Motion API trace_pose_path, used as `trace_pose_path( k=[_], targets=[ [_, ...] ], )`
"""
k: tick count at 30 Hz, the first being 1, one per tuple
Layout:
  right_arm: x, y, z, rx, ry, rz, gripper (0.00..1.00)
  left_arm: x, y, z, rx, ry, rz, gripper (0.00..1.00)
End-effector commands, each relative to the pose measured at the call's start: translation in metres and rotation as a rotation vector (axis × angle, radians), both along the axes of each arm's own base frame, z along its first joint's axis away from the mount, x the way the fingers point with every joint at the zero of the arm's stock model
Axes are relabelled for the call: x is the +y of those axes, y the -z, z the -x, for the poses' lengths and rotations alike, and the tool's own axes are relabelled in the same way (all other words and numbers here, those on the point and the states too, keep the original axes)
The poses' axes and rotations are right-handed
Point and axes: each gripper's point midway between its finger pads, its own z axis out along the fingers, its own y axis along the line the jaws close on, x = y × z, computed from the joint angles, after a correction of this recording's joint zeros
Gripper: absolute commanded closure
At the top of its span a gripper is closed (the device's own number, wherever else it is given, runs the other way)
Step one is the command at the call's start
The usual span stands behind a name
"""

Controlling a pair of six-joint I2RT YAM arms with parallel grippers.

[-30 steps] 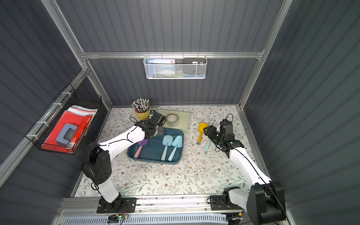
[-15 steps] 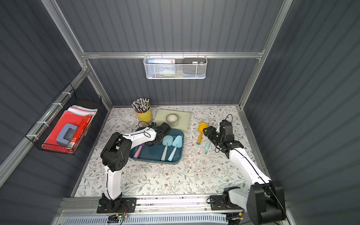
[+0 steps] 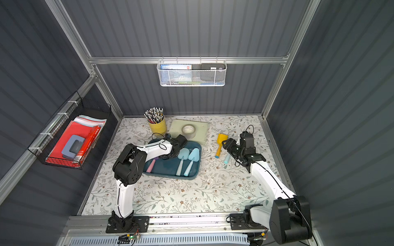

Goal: Take the shovel out of the storage box
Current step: Pick up the shovel from the storage box.

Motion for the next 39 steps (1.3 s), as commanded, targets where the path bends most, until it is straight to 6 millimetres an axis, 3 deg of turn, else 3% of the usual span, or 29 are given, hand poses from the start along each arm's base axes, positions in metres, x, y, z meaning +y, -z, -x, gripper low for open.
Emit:
trace_pose_path(
  k=[1, 8, 14, 22, 23, 26, 33, 39],
  targets=[
    [0.003, 0.004, 0.002, -0.001, -0.023, 0.003, 0.42, 0.019, -0.005, 0.004, -0.007, -0.033, -0.009, 0.39],
    [0.004, 0.006, 0.003, 0.003, -0.025, 0.001, 0.42, 0.037, -0.006, 0.003, -0.019, -0.059, 0.000, 0.40],
    [0.004, 0.008, 0.004, 0.006, -0.025, -0.002, 0.42, 0.038, 0.001, -0.001, -0.010, -0.051, -0.002, 0.47],
    [0.004, 0.009, 0.004, 0.008, -0.026, -0.004, 0.42, 0.037, 0.004, -0.003, -0.010, -0.044, 0.001, 0.74],
    [0.005, 0.019, 0.003, 0.035, -0.027, 0.000, 0.42, 0.036, 0.002, -0.003, -0.014, -0.044, 0.002, 0.76],
    [0.005, 0.023, 0.003, 0.045, -0.028, 0.002, 0.42, 0.036, -0.004, -0.006, -0.034, -0.045, 0.011, 0.88],
    [0.007, 0.030, 0.003, 0.062, -0.038, -0.005, 0.42, 0.034, -0.019, -0.012, -0.063, -0.045, 0.020, 1.00],
    [0.010, 0.024, 0.002, 0.044, -0.050, -0.014, 0.42, 0.012, -0.069, -0.038, -0.164, -0.012, 0.131, 1.00]
  ],
)
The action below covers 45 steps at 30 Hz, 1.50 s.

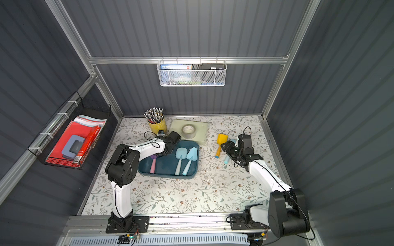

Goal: Take the shovel out of the storage box
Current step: Pick up the shovel from the storage box.

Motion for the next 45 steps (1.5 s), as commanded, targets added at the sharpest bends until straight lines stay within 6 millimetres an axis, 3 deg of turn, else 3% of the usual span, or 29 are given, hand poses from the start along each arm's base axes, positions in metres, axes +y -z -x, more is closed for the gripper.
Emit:
trace_pose_path(
  k=[1, 4, 8, 12, 19, 22, 28, 34, 40, 45],
  targets=[
    [0.007, -0.004, 0.000, -0.023, -0.032, -0.007, 0.42, -0.023, -0.056, -0.022, -0.116, 0.037, 0.143, 1.00],
    [0.011, -0.008, 0.000, -0.034, -0.037, 0.009, 0.42, -0.033, -0.095, -0.034, -0.193, 0.067, 0.178, 1.00],
    [0.026, -0.022, -0.001, -0.085, -0.075, 0.010, 0.42, -0.053, -0.133, -0.042, -0.251, 0.106, 0.230, 1.00],
    [0.064, -0.043, -0.002, -0.166, -0.210, -0.018, 0.42, -0.076, -0.167, -0.051, -0.309, 0.157, 0.290, 1.00],
    [0.142, -0.073, 0.003, -0.313, -0.416, 0.061, 0.42, -0.117, -0.206, -0.071, -0.427, 0.274, 0.484, 1.00],
    [0.166, -0.075, 0.003, -0.350, -0.459, 0.072, 0.42, -0.137, -0.223, -0.075, -0.467, 0.338, 0.588, 1.00],
    [0.191, -0.066, -0.007, -0.391, -0.433, 0.099, 0.42, -0.168, -0.262, -0.079, -0.526, 0.447, 0.747, 1.00],
    [0.210, -0.071, -0.013, -0.439, -0.430, 0.194, 0.42, -0.184, -0.269, -0.082, -0.524, 0.497, 0.805, 1.00],
    [0.212, -0.076, -0.023, -0.468, -0.389, 0.216, 0.42, -0.189, -0.268, -0.081, -0.522, 0.508, 0.837, 1.00],
    [0.216, -0.059, -0.033, -0.447, -0.392, 0.261, 0.42, -0.190, -0.267, -0.078, -0.518, 0.516, 0.849, 1.00]
  ],
)
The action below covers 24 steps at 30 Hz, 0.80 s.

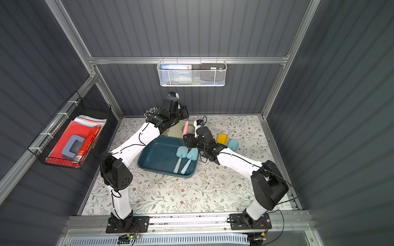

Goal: Take the shovel out of the storage box
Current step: Pick up the shovel from the storage box, then place the shovel at the center of the board.

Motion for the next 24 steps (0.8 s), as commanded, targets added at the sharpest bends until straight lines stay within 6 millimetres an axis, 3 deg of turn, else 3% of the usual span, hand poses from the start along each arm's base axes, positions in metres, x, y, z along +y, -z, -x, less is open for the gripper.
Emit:
trace_pose_path(
  k=[1, 10, 17, 24],
  targets=[
    [0.001, 0.013, -0.013, -0.013, 0.029, 0.053, 0.42, -0.002, -0.017, 0.006, -0.027, 0.024, 0.045, 1.00],
    [0.014, 0.008, -0.033, -0.054, 0.042, 0.058, 0.42, -0.004, -0.011, 0.009, -0.018, 0.037, 0.065, 1.00],
    [0.010, 0.011, -0.038, -0.053, 0.078, 0.064, 0.43, -0.004, -0.003, 0.011, -0.004, 0.040, 0.065, 1.00],
    [0.011, 0.017, -0.036, -0.032, 0.072, 0.062, 0.59, -0.004, 0.000, 0.011, 0.000, 0.041, 0.062, 1.00]
  ],
)
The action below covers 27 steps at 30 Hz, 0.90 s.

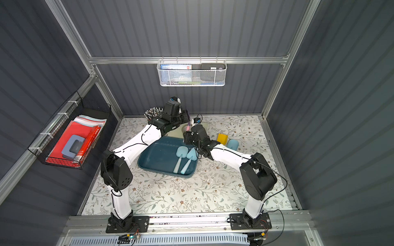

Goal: Take the shovel out of the storage box
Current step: Place the shovel at the center of the board.

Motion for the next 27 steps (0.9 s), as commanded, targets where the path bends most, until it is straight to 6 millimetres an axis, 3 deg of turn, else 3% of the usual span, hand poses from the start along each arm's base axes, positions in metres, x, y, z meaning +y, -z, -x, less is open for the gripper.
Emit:
trace_pose_path(
  k=[1, 13, 18, 20, 24, 27],
  targets=[
    [0.004, 0.000, -0.004, -0.004, 0.001, -0.005, 0.61, 0.003, -0.034, 0.008, -0.054, 0.007, 0.053, 1.00],
    [0.001, -0.004, 0.000, 0.001, -0.003, -0.016, 0.93, 0.005, -0.035, 0.011, -0.054, 0.011, 0.044, 1.00],
    [-0.005, -0.005, 0.001, -0.002, 0.022, -0.022, 0.96, 0.004, -0.033, 0.011, -0.050, 0.015, 0.046, 1.00],
    [-0.004, -0.003, 0.001, 0.001, 0.015, -0.023, 0.88, 0.004, -0.033, 0.010, -0.051, 0.016, 0.048, 1.00],
    [-0.003, 0.001, 0.001, 0.019, 0.024, -0.029, 0.49, 0.003, -0.036, 0.011, -0.055, 0.021, 0.050, 1.00],
    [-0.002, 0.004, 0.000, 0.025, 0.021, -0.030, 0.42, 0.003, -0.044, 0.011, -0.067, 0.022, 0.063, 1.00]
  ],
)
